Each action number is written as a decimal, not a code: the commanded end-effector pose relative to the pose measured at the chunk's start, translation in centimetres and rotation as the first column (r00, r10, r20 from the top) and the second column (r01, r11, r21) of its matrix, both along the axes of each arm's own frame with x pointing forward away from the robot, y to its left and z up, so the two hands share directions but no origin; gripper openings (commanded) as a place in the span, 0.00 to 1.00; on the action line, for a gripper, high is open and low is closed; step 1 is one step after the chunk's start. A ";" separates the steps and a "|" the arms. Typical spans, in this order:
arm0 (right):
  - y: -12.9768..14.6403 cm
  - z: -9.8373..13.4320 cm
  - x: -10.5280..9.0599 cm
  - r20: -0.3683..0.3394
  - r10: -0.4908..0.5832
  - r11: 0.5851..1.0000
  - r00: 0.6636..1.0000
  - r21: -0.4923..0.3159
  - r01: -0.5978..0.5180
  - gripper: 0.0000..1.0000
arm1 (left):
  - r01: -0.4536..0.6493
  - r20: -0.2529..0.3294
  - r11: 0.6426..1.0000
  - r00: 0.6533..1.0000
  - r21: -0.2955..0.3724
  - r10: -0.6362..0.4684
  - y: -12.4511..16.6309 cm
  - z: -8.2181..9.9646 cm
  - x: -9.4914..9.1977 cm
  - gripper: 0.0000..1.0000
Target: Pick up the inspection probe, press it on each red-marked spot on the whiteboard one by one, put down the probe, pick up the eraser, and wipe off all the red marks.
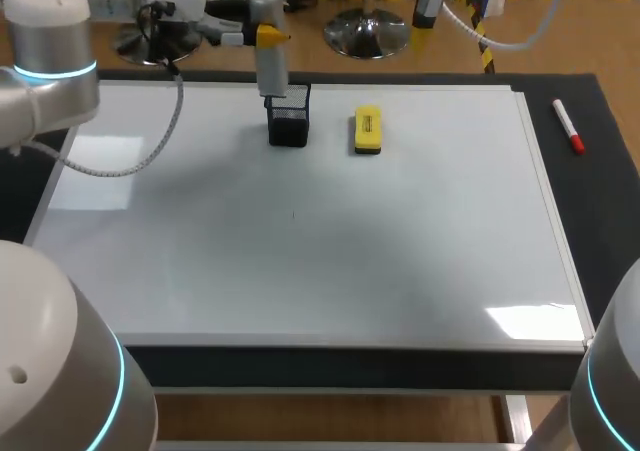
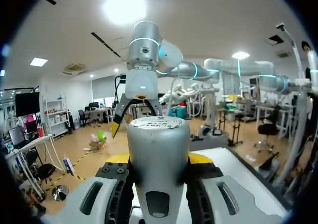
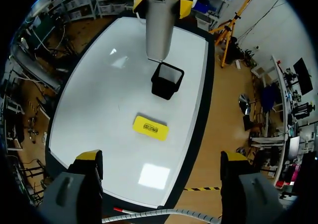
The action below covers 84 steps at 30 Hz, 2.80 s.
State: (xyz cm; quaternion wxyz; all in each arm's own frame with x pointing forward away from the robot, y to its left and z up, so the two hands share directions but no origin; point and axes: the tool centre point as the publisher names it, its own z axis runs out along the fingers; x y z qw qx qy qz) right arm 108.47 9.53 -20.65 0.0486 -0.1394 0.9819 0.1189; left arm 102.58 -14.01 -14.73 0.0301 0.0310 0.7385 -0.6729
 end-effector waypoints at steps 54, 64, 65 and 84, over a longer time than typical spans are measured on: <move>-0.1 0.1 0.0 -0.001 0.001 1.000 1.000 -0.003 -0.001 1.00 | 0.070 -0.039 0.997 0.997 -0.040 -0.071 -1.5 -6.6 5.6 0.00; -0.1 0.1 0.0 -0.001 0.001 1.000 1.000 -0.003 -0.001 1.00 | 0.066 -0.048 0.997 0.996 -0.044 -0.069 -1.7 -8.0 5.8 0.00; -0.1 0.1 0.0 -0.001 0.001 1.000 1.000 -0.003 -0.001 1.00 | 0.065 -0.047 0.997 0.997 -0.048 -0.068 -1.6 -8.2 5.8 0.00; -0.1 0.1 0.0 -0.001 0.001 1.000 1.000 -0.003 -0.001 1.00 | 0.056 -0.068 0.997 0.996 -0.054 -0.060 -1.6 -11.6 6.2 0.00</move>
